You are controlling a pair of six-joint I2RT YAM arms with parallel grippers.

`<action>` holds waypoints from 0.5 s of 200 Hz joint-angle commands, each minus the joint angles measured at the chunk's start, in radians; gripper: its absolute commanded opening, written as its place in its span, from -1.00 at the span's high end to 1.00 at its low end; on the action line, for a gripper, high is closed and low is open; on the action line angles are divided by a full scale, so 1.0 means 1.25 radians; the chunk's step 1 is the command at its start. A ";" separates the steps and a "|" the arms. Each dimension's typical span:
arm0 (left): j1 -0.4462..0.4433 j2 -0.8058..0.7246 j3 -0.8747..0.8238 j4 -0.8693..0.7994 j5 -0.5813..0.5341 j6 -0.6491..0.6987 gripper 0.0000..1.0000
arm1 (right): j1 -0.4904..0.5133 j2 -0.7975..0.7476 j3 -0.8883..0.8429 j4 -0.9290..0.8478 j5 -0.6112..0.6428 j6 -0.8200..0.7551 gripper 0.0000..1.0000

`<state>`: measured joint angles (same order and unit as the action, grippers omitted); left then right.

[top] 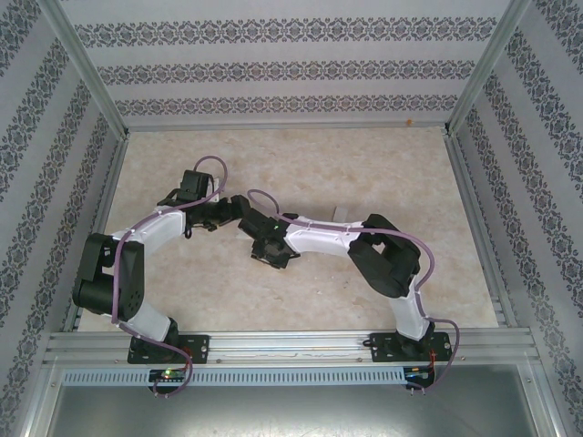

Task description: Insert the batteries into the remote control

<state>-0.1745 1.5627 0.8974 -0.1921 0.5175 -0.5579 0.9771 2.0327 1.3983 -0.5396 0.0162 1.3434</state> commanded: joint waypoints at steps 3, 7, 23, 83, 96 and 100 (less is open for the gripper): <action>0.013 0.000 -0.012 0.030 0.013 0.005 -0.70 | -0.005 0.021 0.007 -0.049 -0.002 -0.004 0.40; 0.013 0.001 -0.013 0.031 0.013 0.005 -0.70 | -0.005 0.023 0.006 -0.050 -0.002 -0.008 0.43; 0.015 0.002 -0.013 0.037 0.016 0.000 -0.70 | -0.012 0.033 0.005 -0.050 -0.017 -0.012 0.53; 0.016 0.002 -0.017 0.035 0.022 0.001 -0.70 | -0.033 -0.034 0.001 -0.038 -0.012 -0.181 0.84; 0.016 0.001 -0.018 0.036 0.025 0.001 -0.70 | -0.039 -0.071 -0.012 -0.037 0.007 -0.240 0.87; 0.016 0.000 -0.019 0.036 0.025 0.001 -0.70 | -0.043 -0.081 -0.020 -0.030 0.010 -0.256 0.87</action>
<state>-0.1680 1.5627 0.8871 -0.1738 0.5243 -0.5579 0.9478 2.0220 1.4010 -0.5755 -0.0170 1.1881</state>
